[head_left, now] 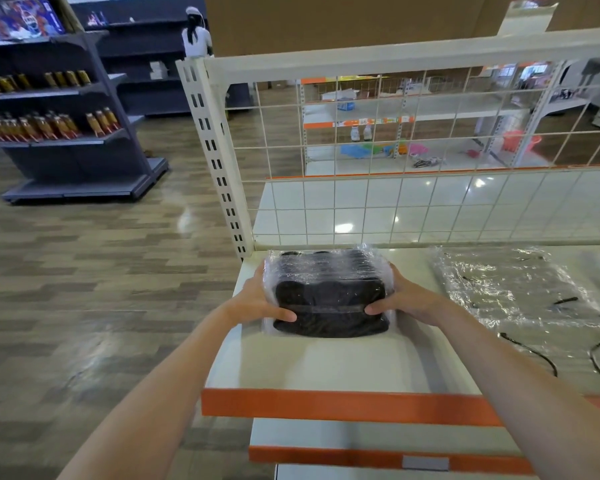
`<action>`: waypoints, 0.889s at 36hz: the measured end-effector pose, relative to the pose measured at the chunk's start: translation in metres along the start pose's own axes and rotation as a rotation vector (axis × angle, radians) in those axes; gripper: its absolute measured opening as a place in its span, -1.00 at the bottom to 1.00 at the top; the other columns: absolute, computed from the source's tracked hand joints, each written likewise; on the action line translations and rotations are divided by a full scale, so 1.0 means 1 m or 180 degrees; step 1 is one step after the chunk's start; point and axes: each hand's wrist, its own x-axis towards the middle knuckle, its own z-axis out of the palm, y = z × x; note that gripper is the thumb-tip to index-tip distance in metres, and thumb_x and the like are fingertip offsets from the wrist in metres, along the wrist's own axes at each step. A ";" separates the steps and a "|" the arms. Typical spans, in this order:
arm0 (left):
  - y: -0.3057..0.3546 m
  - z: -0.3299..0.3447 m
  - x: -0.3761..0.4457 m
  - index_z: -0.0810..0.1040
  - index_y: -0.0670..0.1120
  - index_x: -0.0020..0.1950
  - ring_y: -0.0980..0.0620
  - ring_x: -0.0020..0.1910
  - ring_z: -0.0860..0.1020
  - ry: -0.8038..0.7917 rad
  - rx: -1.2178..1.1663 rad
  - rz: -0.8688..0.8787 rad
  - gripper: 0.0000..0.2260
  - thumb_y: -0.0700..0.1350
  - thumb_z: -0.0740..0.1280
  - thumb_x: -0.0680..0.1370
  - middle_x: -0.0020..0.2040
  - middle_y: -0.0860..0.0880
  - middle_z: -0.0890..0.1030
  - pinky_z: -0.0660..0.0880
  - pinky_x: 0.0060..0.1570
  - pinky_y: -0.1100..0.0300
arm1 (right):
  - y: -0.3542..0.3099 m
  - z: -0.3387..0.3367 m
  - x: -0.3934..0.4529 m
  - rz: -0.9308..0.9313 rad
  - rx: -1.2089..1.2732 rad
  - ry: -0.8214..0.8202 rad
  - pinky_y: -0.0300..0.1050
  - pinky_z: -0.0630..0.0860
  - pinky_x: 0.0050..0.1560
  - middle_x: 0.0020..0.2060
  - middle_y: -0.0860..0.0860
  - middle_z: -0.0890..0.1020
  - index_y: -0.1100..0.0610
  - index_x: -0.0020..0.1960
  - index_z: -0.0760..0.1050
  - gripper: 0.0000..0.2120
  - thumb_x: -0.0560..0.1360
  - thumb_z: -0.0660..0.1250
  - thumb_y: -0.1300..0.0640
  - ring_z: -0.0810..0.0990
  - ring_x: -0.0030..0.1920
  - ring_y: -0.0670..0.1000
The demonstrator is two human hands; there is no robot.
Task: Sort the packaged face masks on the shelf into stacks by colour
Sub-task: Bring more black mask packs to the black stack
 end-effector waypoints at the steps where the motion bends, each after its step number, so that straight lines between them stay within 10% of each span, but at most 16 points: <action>1: 0.000 0.000 0.000 -0.25 0.04 0.54 -0.05 0.53 0.01 0.0070 0.0024 0.0036 0.38 0.13 0.64 0.00 0.55 -0.07 0.03 0.05 0.48 -0.03 | 0.001 0.000 0.001 -0.0009 -0.0032 0.0045 0.09 0.20 0.46 0.44 -0.01 0.27 -0.14 0.51 -0.11 0.19 0.13 0.55 0.27 0.27 0.42 0.07; 12: -0.009 0.007 -0.008 -0.17 -0.10 0.55 -0.05 0.52 0.00 0.0398 0.0459 0.0221 0.15 0.08 0.58 0.26 0.53 -0.06 -0.02 0.06 0.48 0.02 | 0.008 0.009 0.001 -0.0163 -0.0377 0.0697 0.08 0.07 0.49 0.52 0.01 -0.03 0.01 0.54 -0.19 0.14 0.28 0.54 0.32 -0.01 0.51 0.07; 32: -0.001 0.007 -0.037 -0.06 -0.14 0.55 -0.08 0.51 0.10 0.0786 0.0335 0.0262 0.06 0.14 0.53 0.30 0.53 -0.11 0.11 0.14 0.46 -0.10 | 0.000 0.024 -0.027 -0.0247 -0.1438 0.1040 0.08 0.14 0.45 0.47 0.15 0.10 0.08 0.54 -0.18 0.11 0.30 0.56 0.16 0.10 0.48 0.14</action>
